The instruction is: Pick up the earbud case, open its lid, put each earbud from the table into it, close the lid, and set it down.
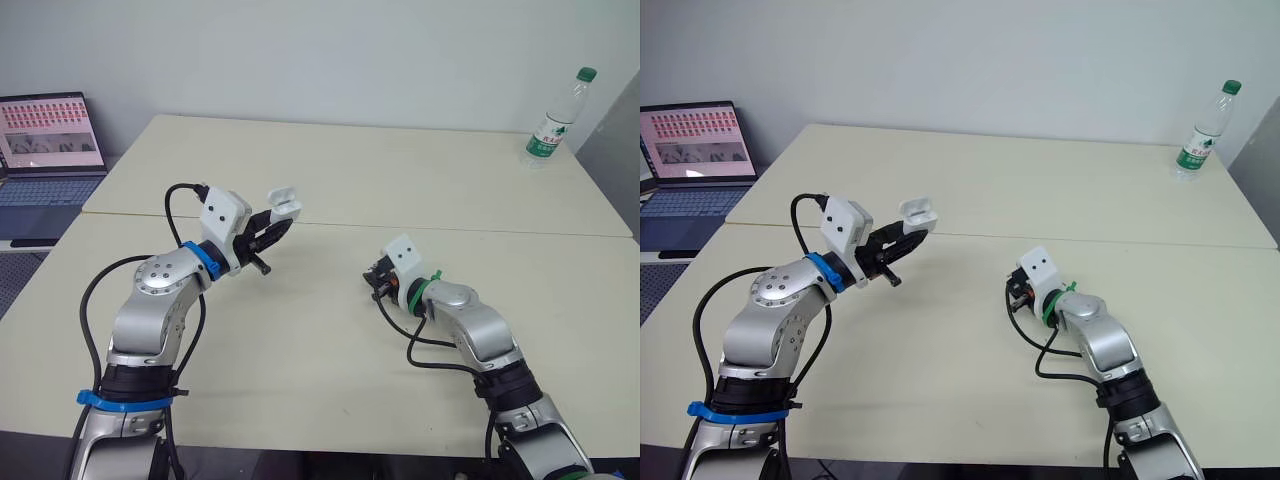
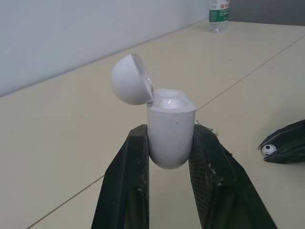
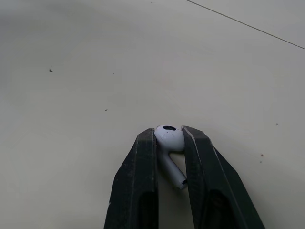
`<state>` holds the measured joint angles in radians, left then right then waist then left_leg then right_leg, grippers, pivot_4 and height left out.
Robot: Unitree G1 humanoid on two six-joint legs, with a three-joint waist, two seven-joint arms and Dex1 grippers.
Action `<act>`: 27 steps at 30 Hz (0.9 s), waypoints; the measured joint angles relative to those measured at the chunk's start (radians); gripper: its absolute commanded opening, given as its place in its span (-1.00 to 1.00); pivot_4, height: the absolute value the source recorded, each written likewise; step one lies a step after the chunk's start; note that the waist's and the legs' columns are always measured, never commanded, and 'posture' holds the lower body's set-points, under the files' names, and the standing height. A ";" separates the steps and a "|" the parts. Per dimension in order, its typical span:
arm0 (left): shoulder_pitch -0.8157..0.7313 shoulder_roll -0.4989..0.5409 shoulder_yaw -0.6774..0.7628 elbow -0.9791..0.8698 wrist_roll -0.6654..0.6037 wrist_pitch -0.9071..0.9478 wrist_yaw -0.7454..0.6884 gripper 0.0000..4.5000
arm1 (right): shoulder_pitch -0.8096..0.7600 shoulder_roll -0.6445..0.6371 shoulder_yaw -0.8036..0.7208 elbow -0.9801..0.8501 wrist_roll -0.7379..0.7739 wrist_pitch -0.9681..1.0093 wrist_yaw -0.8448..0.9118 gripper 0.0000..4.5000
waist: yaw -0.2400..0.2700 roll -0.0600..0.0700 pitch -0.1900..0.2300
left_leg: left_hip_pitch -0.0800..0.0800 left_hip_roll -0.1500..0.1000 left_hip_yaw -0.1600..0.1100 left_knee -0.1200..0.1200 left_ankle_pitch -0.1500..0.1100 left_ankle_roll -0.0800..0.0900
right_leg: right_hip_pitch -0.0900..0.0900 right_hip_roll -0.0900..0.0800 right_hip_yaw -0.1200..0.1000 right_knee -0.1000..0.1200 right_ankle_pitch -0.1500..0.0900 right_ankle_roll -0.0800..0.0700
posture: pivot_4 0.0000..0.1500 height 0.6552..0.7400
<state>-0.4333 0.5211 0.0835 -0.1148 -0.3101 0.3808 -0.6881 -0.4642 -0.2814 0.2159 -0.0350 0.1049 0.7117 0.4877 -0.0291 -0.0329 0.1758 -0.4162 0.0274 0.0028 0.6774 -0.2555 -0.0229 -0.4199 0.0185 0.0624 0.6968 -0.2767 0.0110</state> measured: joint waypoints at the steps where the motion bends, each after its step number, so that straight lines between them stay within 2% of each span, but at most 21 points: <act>1: -0.001 0.000 0.000 0.000 0.000 -0.001 0.001 -0.66 | 0.005 -0.033 0.000 -0.015 0.007 0.004 0.027 -0.83 | 0.002 0.000 0.000 | 0.000 0.000 0.000 0.000 0.000 0.000 | 0.000 0.000 0.000 0.000 0.000 0.000 | 1.00 1.00; 4: -0.003 -0.009 -0.001 0.005 0.000 -0.014 0.004 -0.66 | 0.039 -0.216 0.002 -0.104 0.048 0.020 0.182 -0.83 | 0.006 0.000 0.000 | -0.001 -0.002 0.000 0.000 0.000 0.000 | 0.000 -0.002 0.000 -0.001 -0.001 0.001 | 1.00 1.00; 8: 0.002 -0.041 -0.002 0.009 0.001 -0.046 0.014 -0.66 | 0.153 -0.618 -0.058 -0.215 0.144 -0.045 0.526 -0.83 | 0.007 0.001 0.001 | 0.000 -0.002 -0.002 0.000 -0.001 0.001 | 0.005 -0.002 -0.001 -0.007 -0.001 0.003 | 1.00 1.00; 10: 0.010 -0.057 -0.003 0.009 0.004 -0.065 0.024 -0.66 | 0.218 -0.769 -0.109 -0.183 0.152 -0.134 0.649 -0.83 | 0.004 0.001 0.001 | 0.003 -0.001 -0.002 0.000 -0.001 0.002 | 0.008 -0.002 -0.002 -0.009 -0.001 0.003 | 1.00 1.00; 13: 0.017 -0.089 -0.011 0.011 0.014 -0.105 0.038 -0.66 | 0.292 -0.907 -0.142 -0.017 0.105 -0.359 0.768 -0.83 | -0.003 0.000 0.001 | 0.012 0.001 0.001 -0.002 -0.001 0.002 | 0.016 -0.001 0.000 -0.013 -0.001 0.004 | 1.00 1.00; 16: 0.028 -0.122 -0.014 0.008 0.020 -0.133 0.061 -0.66 | 0.304 -0.969 -0.143 0.225 0.019 -0.601 0.823 -0.83 | -0.004 0.000 0.001 | 0.016 0.001 0.008 -0.002 -0.001 0.002 | 0.018 -0.001 0.004 -0.013 0.000 0.005 | 1.00 1.00; 20: 0.038 -0.144 -0.034 0.004 0.026 -0.149 0.073 -0.66 | 0.229 -0.971 -0.101 0.471 -0.086 -0.833 0.849 -0.83 | -0.008 0.000 0.001 | 0.017 0.001 0.011 -0.002 -0.001 0.002 | 0.017 0.000 0.008 -0.013 0.001 0.007 | 1.00 1.00; 27: 0.060 -0.144 -0.037 -0.003 0.028 -0.150 0.088 -0.66 | 0.100 -0.962 -0.037 0.748 -0.204 -1.041 0.872 -0.83 | -0.004 0.001 0.001 | 0.017 0.001 0.011 -0.002 -0.001 0.002 | 0.017 -0.001 0.009 -0.013 0.002 0.007 | 1.00 1.00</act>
<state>-0.3736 0.3774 0.0465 -0.1175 -0.2818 0.2312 -0.6003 -0.3639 -1.2438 0.1793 0.7135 -0.0994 -0.3292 1.3598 -0.0327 -0.0322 0.1768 -0.3996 0.0281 0.0134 0.6754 -0.2567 -0.0208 -0.4027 0.0177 0.0715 0.6838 -0.2750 0.0177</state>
